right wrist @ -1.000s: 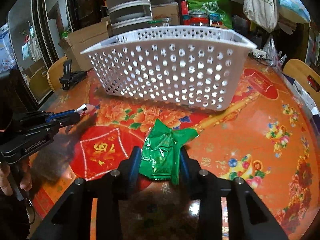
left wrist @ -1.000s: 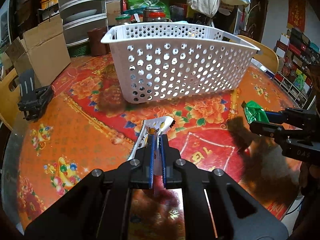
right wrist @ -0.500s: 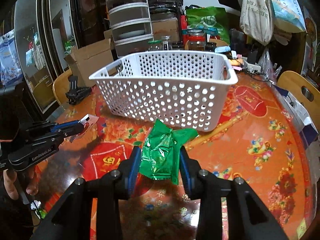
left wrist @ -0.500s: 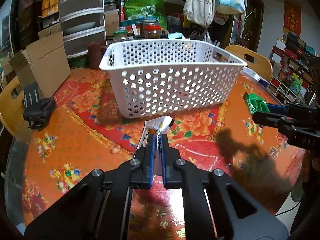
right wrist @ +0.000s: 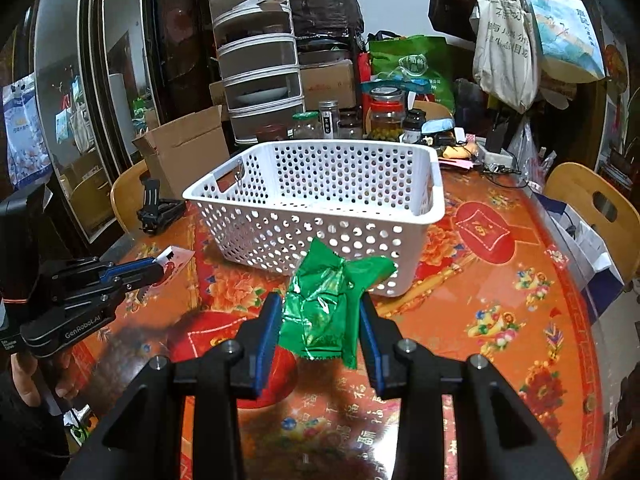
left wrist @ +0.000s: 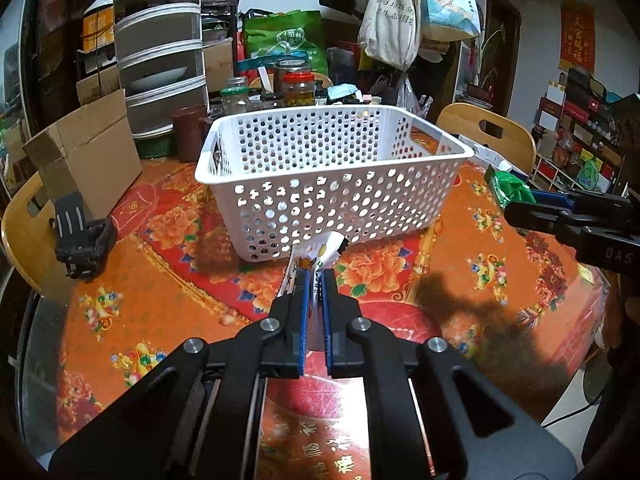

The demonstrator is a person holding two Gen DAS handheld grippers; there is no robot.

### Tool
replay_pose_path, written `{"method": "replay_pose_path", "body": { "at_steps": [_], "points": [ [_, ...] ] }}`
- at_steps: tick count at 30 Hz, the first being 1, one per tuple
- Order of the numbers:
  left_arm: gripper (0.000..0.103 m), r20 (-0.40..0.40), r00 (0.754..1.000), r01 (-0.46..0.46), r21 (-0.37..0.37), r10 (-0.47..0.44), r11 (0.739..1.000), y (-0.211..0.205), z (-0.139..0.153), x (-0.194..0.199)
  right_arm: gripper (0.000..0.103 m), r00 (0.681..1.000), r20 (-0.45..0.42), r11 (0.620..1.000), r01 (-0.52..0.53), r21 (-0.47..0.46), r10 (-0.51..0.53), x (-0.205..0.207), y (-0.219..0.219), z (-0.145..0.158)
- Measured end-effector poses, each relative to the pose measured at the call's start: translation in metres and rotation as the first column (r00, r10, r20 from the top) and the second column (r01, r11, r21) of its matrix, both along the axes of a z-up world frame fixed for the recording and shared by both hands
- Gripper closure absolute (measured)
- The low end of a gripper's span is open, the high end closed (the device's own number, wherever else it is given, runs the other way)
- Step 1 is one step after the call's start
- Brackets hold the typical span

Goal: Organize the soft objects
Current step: 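Carry the sachet and green packet over the basket with both tools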

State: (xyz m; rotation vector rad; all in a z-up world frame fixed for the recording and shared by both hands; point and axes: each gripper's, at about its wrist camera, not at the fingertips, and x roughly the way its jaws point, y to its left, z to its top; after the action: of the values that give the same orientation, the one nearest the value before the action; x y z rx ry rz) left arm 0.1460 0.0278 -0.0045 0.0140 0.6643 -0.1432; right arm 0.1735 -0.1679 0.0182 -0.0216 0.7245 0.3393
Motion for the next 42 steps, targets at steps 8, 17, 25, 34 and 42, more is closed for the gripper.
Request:
{"method": "replay_pose_path", "body": {
  "at_steps": [8,17,25,34,42],
  "points": [
    [0.098,0.055,0.998,0.024,-0.021,-0.022,0.999,-0.003,0.044,0.011,0.067,0.999,0.031,1.0,-0.008,0.002,0.008,0.011,-0.004,0.028],
    [0.098,0.067,0.997,0.048,-0.058,-0.044,0.997,-0.008,0.095,0.056,0.067,1.0,0.019,1.0,-0.016,-0.005,0.016,0.048,-0.003,0.054],
    [0.098,-0.057,0.998,0.022,-0.099,-0.027,0.995,-0.015,0.098,0.142,0.066,0.997,-0.072,0.999,-0.018,-0.036,0.015,0.12,0.015,0.053],
    [0.098,-0.214,0.977,-0.028,-0.154,-0.006,0.988,-0.008,0.056,0.212,0.066,0.988,-0.154,0.996,-0.024,-0.081,0.011,0.182,0.026,0.019],
    [0.098,-0.342,0.939,-0.08,-0.127,0.032,0.989,-0.009,0.016,0.265,0.066,0.967,-0.254,0.994,0.007,-0.107,-0.034,0.226,0.027,-0.019]
  ]
}}
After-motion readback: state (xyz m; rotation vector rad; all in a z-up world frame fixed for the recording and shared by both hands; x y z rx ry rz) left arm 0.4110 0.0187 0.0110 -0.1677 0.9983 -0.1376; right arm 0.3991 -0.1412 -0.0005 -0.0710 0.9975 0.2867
